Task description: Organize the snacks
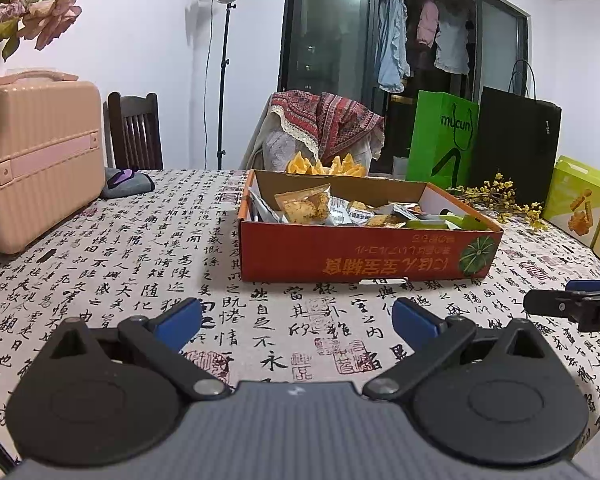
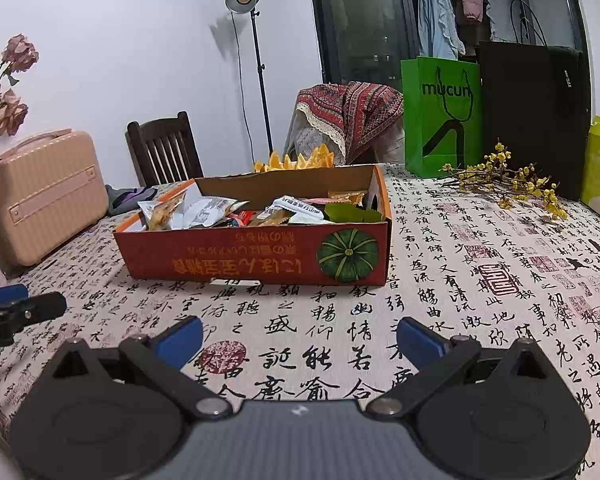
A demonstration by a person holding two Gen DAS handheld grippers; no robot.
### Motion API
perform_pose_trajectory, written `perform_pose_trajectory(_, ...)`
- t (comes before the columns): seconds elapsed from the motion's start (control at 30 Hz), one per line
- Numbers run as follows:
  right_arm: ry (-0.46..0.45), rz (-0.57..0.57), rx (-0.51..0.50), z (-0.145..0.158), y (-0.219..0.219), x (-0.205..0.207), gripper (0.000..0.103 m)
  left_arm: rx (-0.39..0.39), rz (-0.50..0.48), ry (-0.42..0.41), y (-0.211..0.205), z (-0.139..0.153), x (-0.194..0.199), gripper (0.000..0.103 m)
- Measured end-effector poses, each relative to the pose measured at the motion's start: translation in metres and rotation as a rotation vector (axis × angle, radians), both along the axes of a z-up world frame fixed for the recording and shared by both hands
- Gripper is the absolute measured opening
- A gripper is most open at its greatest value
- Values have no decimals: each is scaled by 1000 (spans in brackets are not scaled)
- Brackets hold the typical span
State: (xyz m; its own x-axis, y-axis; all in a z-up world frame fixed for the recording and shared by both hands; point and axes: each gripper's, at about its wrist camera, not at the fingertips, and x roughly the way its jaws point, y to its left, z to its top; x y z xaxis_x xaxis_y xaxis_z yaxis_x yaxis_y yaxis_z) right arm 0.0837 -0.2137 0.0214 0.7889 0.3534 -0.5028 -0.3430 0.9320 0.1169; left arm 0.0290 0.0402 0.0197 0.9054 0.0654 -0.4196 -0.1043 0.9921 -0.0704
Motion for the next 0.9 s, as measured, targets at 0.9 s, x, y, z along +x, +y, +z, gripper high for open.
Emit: perform_pose_trajectory(0.9,13,6,-9,-6,3,1,103,-1,-15,-18,-2,-1,-3,103)
